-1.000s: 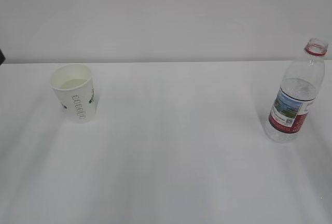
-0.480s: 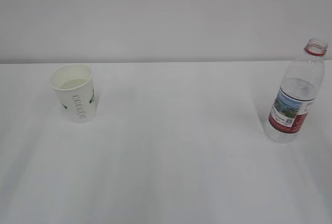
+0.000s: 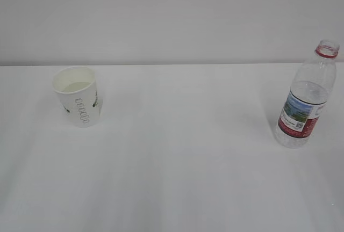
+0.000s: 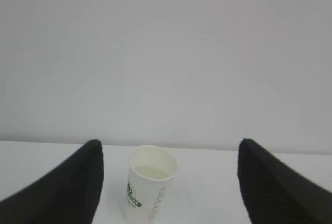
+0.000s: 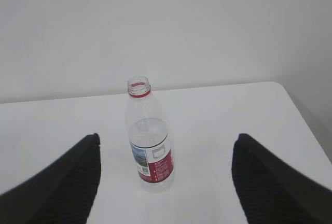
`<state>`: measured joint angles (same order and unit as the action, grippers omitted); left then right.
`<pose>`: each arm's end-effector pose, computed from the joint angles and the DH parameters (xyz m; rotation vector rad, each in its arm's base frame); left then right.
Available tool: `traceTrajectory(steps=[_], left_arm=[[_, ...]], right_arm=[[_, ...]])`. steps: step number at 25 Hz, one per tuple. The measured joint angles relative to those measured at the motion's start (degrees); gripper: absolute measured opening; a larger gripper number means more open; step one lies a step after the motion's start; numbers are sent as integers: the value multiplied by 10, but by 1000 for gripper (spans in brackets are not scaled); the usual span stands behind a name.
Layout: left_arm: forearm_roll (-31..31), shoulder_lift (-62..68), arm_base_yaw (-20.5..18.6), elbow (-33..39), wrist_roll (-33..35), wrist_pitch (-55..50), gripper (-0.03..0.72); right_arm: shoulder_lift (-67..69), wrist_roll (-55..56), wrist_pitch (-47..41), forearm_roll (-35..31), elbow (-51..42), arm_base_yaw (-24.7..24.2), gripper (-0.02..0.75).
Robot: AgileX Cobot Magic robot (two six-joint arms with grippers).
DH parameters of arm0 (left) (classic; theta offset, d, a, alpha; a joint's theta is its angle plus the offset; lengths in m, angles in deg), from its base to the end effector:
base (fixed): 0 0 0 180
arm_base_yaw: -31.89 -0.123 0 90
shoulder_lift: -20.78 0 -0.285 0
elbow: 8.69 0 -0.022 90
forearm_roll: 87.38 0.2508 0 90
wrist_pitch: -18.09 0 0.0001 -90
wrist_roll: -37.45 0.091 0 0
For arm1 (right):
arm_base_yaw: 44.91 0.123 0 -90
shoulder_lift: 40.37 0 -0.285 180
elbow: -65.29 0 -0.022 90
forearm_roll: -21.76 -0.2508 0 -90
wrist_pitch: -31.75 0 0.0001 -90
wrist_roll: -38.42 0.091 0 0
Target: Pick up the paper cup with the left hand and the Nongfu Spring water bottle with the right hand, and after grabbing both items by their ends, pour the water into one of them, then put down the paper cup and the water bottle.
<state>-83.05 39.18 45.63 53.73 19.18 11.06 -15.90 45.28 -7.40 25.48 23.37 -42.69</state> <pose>0.0629 -0.0145 0.2780 -0.0105 1.5449 -0.3773 0.0493 -0.0018 0.3373 0.0569 1.8400 0.0380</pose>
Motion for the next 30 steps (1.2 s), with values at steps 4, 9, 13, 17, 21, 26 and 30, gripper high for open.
traceTrajectory(steps=[4,9,13,17,21,26,30], left_arm=[[-18,-24,0,-15,0,-8,571],[-22,-28,0,-55,0,-106,522],[-23,-28,0,-92,36,-224,501],[-23,-28,0,-116,71,-314,498],[-28,-28,0,-121,76,-378,496],[-33,-45,0,-121,77,-392,496],[-54,-67,0,-124,77,-401,495]], right_arm=[[-32,0,-50,0,0,0,593],[-69,0,-117,0,0,0,593],[-94,0,-169,0,3,0,593],[-113,0,-213,0,5,0,593],[-126,-7,-257,0,5,0,593],[-145,-11,-279,0,5,0,592],[-156,-11,-310,-1,5,0,592]])
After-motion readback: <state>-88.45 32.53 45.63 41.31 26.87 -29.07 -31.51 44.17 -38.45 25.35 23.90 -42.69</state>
